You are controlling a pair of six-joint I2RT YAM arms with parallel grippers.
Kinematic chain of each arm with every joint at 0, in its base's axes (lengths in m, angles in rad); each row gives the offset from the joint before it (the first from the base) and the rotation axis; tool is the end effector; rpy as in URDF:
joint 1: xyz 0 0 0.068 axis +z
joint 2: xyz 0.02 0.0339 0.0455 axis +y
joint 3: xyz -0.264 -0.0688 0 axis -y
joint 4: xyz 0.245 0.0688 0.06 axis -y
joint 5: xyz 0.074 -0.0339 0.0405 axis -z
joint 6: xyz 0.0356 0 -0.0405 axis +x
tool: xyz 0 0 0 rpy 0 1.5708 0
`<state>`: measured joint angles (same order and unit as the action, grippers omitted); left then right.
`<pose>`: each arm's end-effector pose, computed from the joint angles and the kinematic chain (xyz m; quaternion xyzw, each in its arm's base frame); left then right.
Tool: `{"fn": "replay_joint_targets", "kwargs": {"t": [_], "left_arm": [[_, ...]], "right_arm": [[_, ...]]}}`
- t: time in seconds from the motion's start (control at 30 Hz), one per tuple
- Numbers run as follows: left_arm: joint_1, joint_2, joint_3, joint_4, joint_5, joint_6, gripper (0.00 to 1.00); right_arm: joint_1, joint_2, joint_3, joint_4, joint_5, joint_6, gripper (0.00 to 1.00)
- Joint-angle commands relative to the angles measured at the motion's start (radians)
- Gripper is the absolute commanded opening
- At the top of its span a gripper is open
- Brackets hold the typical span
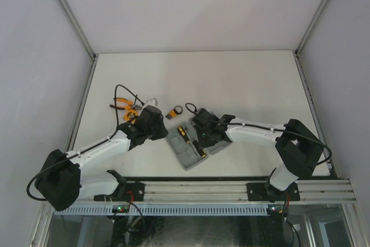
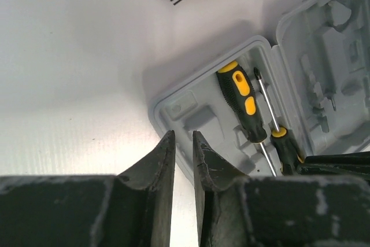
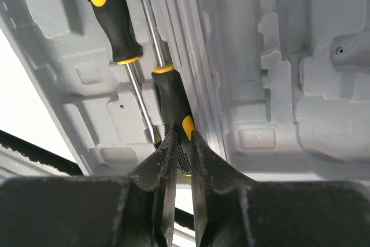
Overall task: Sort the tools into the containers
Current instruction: Place the screwdriver in the storage box.
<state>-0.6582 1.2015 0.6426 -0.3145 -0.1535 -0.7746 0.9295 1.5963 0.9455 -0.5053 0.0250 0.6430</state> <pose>0.1887 -0.1391 0.1970 -0.0807 0.9339 -0.1694 0.3042 0.1815 0.2416 0.1764 -0.1371 0.9688 0.1370 0.1541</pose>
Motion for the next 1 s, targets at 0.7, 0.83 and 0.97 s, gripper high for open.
{"fn": "replay_joint_targets", "kwargs": {"t": [0.7, 0.83, 0.97], "left_arm": [[0.067, 0.192, -0.044, 0.226, 0.182, 0.008, 0.32], [0.067, 0.249, 0.015, 0.239, 0.194, 0.014, 0.32], [0.066, 0.301, 0.082, 0.234, 0.209, 0.034, 0.32]], "right_arm": [[0.014, 0.001, -0.081, -0.002, 0.062, 0.106, 0.15], [0.008, -0.020, -0.105, 0.001, 0.078, 0.116, 0.16], [-0.015, -0.062, -0.136, -0.001, 0.096, 0.121, 0.18]]}}
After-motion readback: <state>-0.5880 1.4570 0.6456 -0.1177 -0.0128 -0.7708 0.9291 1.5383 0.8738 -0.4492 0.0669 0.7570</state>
